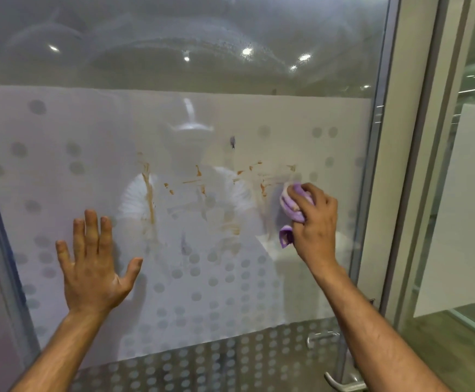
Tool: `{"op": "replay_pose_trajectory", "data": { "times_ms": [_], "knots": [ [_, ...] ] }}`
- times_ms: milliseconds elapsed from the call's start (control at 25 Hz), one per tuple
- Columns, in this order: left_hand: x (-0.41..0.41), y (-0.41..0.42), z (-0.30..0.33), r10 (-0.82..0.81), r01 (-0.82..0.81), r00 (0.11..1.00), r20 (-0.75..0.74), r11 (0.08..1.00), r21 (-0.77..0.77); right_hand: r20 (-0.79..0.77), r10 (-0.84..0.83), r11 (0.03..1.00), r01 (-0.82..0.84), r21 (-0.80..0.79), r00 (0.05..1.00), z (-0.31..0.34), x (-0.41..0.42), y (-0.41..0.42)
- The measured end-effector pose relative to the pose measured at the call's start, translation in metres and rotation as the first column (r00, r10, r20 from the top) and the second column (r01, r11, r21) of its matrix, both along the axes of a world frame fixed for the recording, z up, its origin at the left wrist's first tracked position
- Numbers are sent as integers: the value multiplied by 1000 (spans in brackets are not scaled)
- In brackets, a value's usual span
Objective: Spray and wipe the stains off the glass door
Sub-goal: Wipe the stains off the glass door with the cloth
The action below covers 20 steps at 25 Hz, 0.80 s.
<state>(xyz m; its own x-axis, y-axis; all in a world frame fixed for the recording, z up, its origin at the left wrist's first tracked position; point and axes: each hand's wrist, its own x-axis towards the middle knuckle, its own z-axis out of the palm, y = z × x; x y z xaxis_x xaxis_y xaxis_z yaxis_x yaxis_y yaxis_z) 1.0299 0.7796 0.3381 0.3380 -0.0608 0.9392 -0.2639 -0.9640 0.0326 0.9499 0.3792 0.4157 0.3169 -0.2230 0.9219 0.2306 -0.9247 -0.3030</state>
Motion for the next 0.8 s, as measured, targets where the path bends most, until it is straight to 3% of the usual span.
{"op": "replay_pose_trajectory", "data": {
  "times_ms": [280,320,400,480,560,640,800],
  "knots": [
    [-3,1,2,-5,5,999,-43,1000,-2,-202,115,993,-121,-13,973,-68,-24,8],
    [-3,1,1,-12,12,999,-53,1000,-6,-173,173,984,-163,69,970,-58,-29,4],
    [-4,0,2,-17,16,998,-60,1000,-14,24,200,952,-201,232,979,-19,-36,-8],
    [-4,-1,2,-12,12,999,-53,1000,-8,267,121,957,-183,223,956,29,-39,-16],
    [-5,-1,3,-9,9,999,-42,1000,-4,391,103,970,-180,166,915,64,-35,-17],
    [-3,0,2,-2,2,999,-39,1000,-1,397,117,971,-189,148,910,81,-20,-19],
    [0,0,1,-1,1,1000,-21,1000,2,260,87,987,-118,108,962,81,23,-12]
  ]
}}
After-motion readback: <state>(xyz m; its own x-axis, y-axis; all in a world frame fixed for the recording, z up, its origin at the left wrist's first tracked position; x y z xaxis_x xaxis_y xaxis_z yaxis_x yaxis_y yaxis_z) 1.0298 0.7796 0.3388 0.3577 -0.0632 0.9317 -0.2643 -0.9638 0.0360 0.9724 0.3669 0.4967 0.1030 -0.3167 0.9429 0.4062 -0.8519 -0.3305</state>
